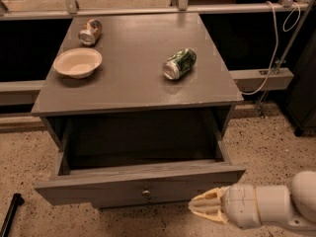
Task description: Close top drawer
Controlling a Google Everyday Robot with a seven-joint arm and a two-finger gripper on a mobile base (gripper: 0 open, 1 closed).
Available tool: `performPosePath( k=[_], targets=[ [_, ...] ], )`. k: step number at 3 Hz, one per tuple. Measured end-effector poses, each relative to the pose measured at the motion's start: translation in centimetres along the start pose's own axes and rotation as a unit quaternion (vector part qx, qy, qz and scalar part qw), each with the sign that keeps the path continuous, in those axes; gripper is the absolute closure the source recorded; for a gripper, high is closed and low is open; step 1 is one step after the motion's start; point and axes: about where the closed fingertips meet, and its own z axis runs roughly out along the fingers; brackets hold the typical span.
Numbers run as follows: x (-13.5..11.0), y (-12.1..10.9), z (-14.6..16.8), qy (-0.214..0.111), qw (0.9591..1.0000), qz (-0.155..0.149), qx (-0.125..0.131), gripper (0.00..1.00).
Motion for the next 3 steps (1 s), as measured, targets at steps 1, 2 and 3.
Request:
performPosePath(
  k=[1,2,3],
  targets=[
    [3.8,-0.1,2.9,0.023,0.9986,-0.035,0.033,1.0],
    [7.8,-2.9,6.0,0.032,0.9959,-0.052,0.068,1.0],
    [8.9,-5.6,7.4,0.033,0.9938,-0.062,0.086,1.0]
  ],
)
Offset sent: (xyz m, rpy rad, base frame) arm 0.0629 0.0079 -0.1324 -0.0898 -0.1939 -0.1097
